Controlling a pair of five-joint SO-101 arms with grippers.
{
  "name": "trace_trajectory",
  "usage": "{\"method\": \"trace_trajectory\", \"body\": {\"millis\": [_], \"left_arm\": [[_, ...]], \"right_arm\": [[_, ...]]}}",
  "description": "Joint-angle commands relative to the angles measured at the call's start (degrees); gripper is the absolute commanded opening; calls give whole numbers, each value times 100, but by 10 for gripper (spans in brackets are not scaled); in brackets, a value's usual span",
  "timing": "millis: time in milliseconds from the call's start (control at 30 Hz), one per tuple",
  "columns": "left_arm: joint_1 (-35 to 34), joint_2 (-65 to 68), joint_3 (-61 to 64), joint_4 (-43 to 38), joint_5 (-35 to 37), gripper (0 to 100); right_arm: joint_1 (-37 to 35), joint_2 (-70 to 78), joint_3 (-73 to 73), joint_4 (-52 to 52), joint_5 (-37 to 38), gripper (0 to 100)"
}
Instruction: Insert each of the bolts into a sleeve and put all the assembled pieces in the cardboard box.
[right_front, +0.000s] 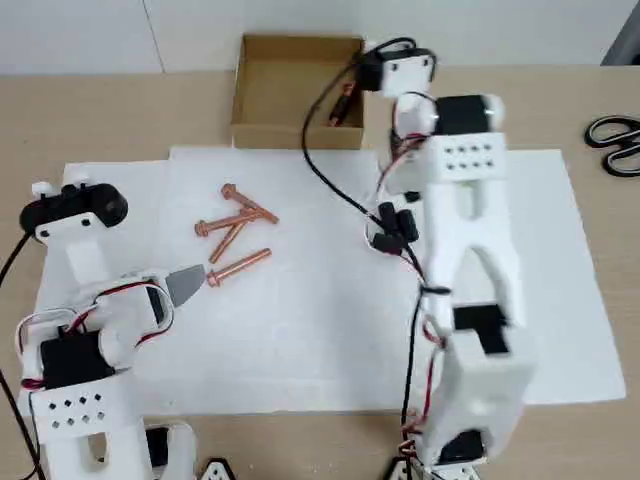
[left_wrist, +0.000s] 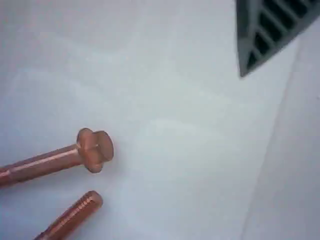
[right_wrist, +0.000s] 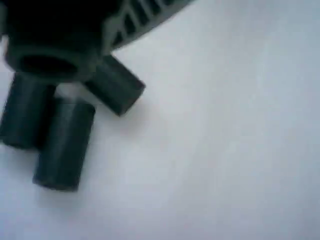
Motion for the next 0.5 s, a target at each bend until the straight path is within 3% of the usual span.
{"method": "trace_trajectory", "body": {"millis": [0, 167, 467], "left_arm": [[0, -26, -57, 0, -26, 355], [0, -26, -57, 0, -26, 355], [-18, -26, -57, 0, -26, 355]], "right_arm": [[40, -1578, 1073, 31, 44, 37], [101, -2290, 2646, -145, 44, 39], [444, -2316, 4519, -1402, -9, 39]]}}
